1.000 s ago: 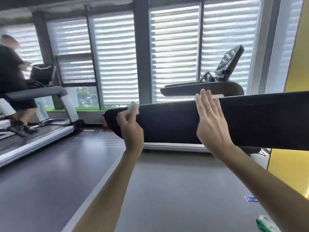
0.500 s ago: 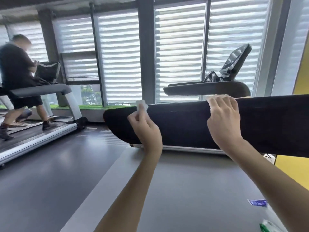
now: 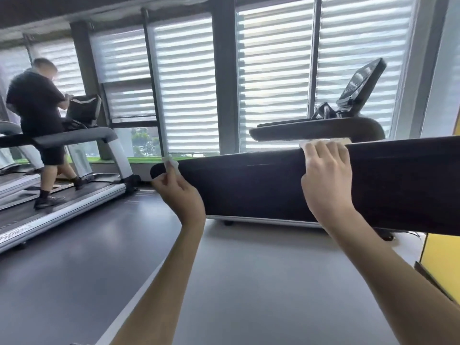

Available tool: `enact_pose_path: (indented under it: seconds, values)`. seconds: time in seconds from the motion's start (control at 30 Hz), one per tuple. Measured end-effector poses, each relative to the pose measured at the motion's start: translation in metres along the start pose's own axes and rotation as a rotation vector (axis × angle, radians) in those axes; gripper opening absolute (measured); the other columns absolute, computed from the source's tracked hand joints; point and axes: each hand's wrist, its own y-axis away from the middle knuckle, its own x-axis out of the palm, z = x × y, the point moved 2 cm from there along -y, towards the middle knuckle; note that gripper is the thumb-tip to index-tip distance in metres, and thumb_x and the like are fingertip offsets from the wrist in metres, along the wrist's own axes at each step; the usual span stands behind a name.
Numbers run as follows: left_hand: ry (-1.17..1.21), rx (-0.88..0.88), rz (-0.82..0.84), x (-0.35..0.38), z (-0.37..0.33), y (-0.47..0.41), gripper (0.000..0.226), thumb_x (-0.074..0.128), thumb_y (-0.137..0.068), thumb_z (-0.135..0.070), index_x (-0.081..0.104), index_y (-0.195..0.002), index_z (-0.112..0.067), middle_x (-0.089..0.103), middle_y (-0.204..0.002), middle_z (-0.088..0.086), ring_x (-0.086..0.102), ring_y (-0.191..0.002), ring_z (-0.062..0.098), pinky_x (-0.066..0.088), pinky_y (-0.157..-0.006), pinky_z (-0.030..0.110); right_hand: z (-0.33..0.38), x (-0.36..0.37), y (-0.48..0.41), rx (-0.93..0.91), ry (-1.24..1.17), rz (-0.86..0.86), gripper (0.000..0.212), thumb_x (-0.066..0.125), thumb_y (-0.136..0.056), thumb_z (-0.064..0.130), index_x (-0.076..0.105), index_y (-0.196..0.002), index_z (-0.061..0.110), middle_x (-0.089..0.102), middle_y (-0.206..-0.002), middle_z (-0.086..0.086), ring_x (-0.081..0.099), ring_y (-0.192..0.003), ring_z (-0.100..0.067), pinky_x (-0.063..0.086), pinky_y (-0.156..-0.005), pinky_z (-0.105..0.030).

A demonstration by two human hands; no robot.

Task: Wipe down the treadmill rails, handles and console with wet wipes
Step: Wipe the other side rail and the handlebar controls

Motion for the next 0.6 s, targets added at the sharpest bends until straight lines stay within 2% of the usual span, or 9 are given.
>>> enact_pose_path:
  seconds: [0.07, 0.2, 0.3, 0.43, 0.5, 0.6]
  values:
    - [0.048, 0.119, 0.061, 0.013, -0.019, 0.025, 0.039, 0.043, -0.096, 0.002, 0.049, -0.135, 0.002, 0.037, -0.097, 0.008, 0.045, -0.082, 0.010, 0.040, -0.083, 0.010, -0.001, 0.000, 0.000, -0.005, -0.001, -0.014, 0.047, 0.027, -0.069, -0.006, 0.065, -0.097, -0.003, 0.065, -0.086, -0.017, 0.059, -0.084, -0.037, 0.033, -0.093, -0.039]
    - [0.083, 0.391, 0.281, 0.036, -0.058, 0.069, 0.038, 0.049, -0.093, 0.008, 0.052, -0.131, 0.006, 0.039, -0.092, 0.003, 0.039, -0.082, 0.003, 0.041, -0.077, 0.011, -0.006, 0.000, 0.001, -0.035, -0.022, -0.036, 0.047, 0.026, -0.070, -0.007, 0.064, -0.098, -0.003, 0.064, -0.087, -0.018, 0.059, -0.084, -0.037, 0.034, -0.093, -0.039]
    - [0.065, 0.462, 0.333, 0.035, -0.061, 0.064, 0.035, 0.051, -0.093, 0.003, 0.057, -0.128, 0.003, 0.041, -0.092, 0.003, 0.040, -0.083, 0.004, 0.040, -0.078, 0.008, -0.006, 0.000, 0.004, -0.047, -0.039, -0.061, 0.048, 0.024, -0.074, -0.008, 0.064, -0.100, -0.004, 0.064, -0.088, -0.018, 0.060, -0.085, -0.036, 0.039, -0.093, -0.040]
    - [-0.023, 0.358, 0.291, 0.012, -0.031, 0.045, 0.035, 0.052, -0.094, 0.003, 0.055, -0.130, 0.002, 0.040, -0.093, 0.003, 0.043, -0.079, 0.009, 0.039, -0.074, 0.008, -0.007, -0.002, 0.004, -0.036, -0.093, -0.030, 0.047, 0.026, -0.080, -0.007, 0.064, -0.107, -0.006, 0.066, -0.099, -0.021, 0.062, -0.097, -0.037, 0.040, -0.100, -0.042]
    - [-0.076, 0.209, 0.252, 0.001, -0.014, 0.042, 0.036, 0.049, -0.094, 0.006, 0.054, -0.130, 0.003, 0.038, -0.094, -0.003, 0.045, -0.082, 0.000, 0.038, -0.076, 0.007, -0.004, -0.004, 0.007, -0.011, -0.107, 0.004, 0.046, 0.028, -0.082, -0.009, 0.063, -0.112, -0.008, 0.065, -0.107, -0.023, 0.060, -0.105, -0.038, 0.036, -0.106, -0.044]
    - [-0.077, 0.067, 0.254, -0.007, -0.015, 0.044, 0.039, 0.047, -0.094, 0.003, 0.051, -0.133, 0.001, 0.037, -0.102, -0.015, 0.046, -0.089, -0.006, 0.038, -0.079, 0.008, 0.001, -0.009, 0.011, 0.027, -0.129, 0.050, 0.052, 0.017, -0.088, -0.013, 0.060, -0.118, -0.010, 0.063, -0.115, -0.025, 0.054, -0.117, -0.039, 0.030, -0.112, -0.047]
